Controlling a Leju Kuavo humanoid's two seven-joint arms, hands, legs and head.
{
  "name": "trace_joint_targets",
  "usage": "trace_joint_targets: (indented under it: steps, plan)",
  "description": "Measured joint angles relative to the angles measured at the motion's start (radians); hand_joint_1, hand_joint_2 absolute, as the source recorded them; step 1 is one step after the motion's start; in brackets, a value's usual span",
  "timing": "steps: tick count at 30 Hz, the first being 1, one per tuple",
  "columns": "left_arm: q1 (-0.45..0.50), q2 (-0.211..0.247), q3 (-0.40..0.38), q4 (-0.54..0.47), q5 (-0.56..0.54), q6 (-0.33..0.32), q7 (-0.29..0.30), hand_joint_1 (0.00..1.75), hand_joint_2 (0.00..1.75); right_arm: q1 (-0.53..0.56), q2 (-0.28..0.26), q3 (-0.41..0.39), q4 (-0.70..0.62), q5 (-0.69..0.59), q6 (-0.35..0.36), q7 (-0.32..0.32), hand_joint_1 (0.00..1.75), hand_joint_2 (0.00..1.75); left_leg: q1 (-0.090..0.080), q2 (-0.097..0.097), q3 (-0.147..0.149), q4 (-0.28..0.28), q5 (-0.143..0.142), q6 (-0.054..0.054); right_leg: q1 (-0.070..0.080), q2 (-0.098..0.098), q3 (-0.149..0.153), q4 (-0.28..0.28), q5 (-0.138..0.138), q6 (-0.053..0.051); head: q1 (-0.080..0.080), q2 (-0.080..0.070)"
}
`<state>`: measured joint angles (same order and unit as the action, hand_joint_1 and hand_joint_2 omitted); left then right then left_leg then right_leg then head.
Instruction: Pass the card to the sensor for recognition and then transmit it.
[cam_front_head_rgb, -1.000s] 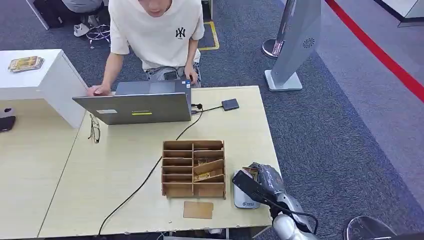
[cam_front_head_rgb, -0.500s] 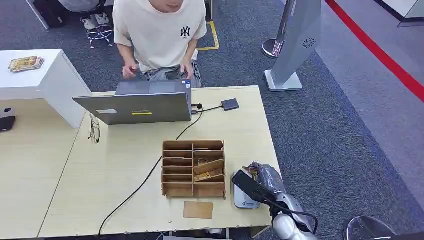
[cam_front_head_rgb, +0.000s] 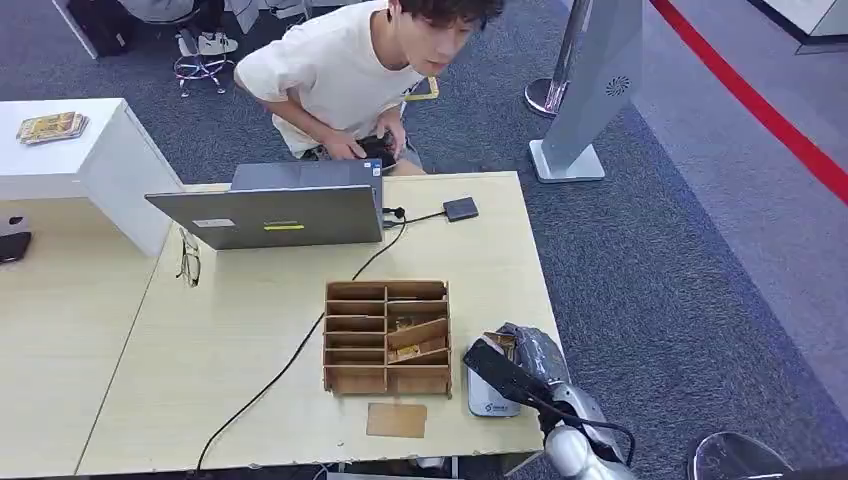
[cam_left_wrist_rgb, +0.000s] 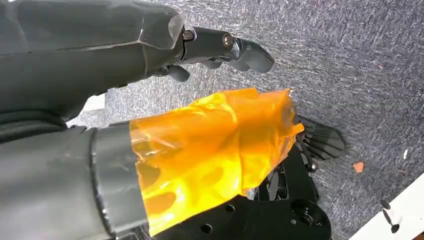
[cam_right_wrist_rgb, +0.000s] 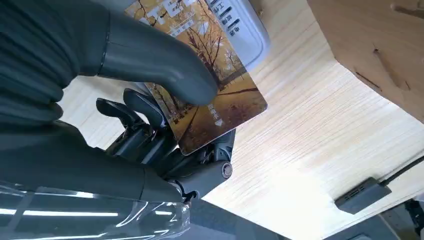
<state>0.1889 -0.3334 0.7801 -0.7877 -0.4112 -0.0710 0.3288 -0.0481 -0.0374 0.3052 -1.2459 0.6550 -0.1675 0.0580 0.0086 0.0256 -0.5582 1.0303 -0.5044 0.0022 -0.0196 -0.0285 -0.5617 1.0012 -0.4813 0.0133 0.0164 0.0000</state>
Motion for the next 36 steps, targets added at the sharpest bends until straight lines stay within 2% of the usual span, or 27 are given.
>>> trace_joint_targets:
  steps: [36]
  plan:
    - [0.001, 0.000, -0.003, 0.000, 0.011, 0.011, 0.000, 0.00, 0.00, -0.003, 0.006, 0.000, 0.003, 0.003, 0.003, -0.005, 1.75, 1.75, 0.000, 0.000, 0.000, 0.000, 0.000, 0.000, 0.000, 0.000, 0.000, 0.000, 0.000, 0.000, 0.000, 0.000]
